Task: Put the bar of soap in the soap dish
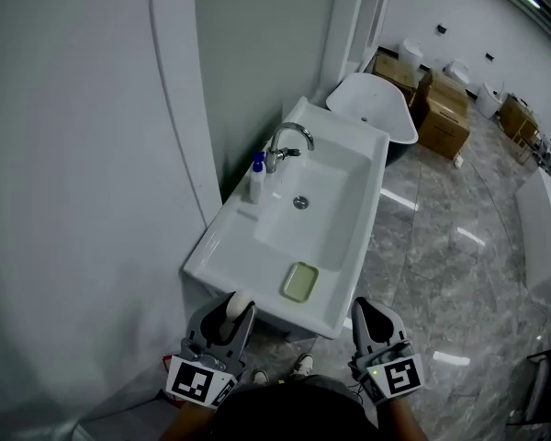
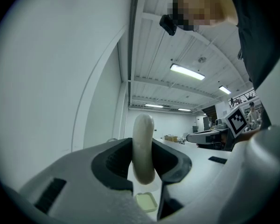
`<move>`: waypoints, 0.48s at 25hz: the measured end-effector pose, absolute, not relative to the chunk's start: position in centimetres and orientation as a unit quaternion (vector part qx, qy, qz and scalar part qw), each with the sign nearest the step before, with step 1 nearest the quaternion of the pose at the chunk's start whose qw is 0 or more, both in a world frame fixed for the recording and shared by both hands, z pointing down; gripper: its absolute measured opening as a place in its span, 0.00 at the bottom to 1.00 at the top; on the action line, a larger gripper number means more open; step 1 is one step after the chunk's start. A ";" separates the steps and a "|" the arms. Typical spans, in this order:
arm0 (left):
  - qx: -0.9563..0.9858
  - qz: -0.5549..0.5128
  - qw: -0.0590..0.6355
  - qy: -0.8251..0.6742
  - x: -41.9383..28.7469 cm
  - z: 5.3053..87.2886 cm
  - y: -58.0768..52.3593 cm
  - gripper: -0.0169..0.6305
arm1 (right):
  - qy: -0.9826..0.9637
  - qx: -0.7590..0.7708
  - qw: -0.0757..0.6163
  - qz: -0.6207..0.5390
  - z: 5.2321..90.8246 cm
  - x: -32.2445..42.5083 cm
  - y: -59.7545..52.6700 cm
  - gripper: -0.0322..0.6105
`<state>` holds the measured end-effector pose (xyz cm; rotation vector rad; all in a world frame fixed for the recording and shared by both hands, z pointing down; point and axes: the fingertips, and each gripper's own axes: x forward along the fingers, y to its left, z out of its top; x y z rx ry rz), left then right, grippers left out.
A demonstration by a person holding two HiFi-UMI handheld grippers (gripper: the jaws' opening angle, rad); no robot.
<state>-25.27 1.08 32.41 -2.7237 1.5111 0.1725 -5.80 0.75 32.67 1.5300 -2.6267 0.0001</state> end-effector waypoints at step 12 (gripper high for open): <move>-0.856 0.028 0.014 0.516 -23.3 32.1 -0.5 0.20 | -0.874 0.484 0.045 0.025 33.9 -2.6 -2.2 0.07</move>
